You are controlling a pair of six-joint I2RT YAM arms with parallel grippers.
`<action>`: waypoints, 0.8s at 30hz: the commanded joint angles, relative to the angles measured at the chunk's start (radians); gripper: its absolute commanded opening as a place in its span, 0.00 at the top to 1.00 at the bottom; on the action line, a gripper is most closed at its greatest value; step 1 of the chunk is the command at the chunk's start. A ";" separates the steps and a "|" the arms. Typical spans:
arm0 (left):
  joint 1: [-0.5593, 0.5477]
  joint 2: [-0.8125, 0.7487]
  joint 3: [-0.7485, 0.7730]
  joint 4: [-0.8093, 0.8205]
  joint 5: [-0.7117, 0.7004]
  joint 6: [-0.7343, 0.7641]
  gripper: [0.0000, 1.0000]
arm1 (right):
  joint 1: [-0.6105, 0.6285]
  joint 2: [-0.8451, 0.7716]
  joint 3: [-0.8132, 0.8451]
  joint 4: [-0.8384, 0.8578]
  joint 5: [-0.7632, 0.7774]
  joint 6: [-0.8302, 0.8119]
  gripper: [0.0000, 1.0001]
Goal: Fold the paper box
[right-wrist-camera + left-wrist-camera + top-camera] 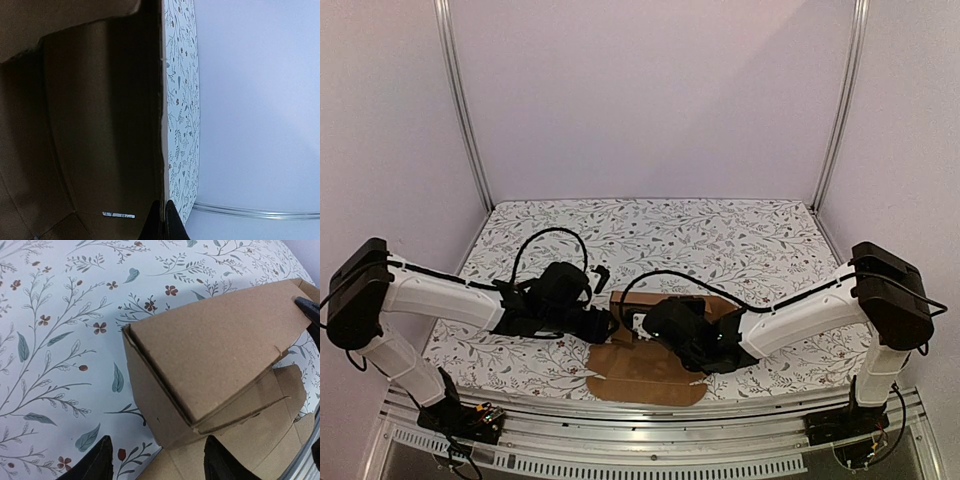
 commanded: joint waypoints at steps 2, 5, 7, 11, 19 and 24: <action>-0.026 -0.031 0.024 -0.013 -0.033 -0.004 0.39 | 0.019 0.015 0.001 -0.032 -0.018 0.033 1.00; -0.035 -0.042 0.025 -0.018 -0.045 -0.006 0.38 | 0.021 0.016 -0.001 -0.032 -0.016 0.038 1.00; -0.038 -0.049 0.022 -0.018 -0.054 -0.009 0.38 | 0.021 0.018 -0.001 -0.032 -0.016 0.041 1.00; -0.045 -0.057 0.022 -0.072 -0.079 -0.019 0.38 | 0.020 0.015 -0.002 -0.033 -0.016 0.047 1.00; -0.058 -0.050 0.006 -0.062 -0.101 -0.026 0.37 | 0.022 0.012 0.001 -0.035 -0.018 0.054 1.00; -0.070 -0.057 0.009 -0.069 -0.106 -0.026 0.37 | 0.024 0.012 0.008 -0.038 -0.019 0.057 1.00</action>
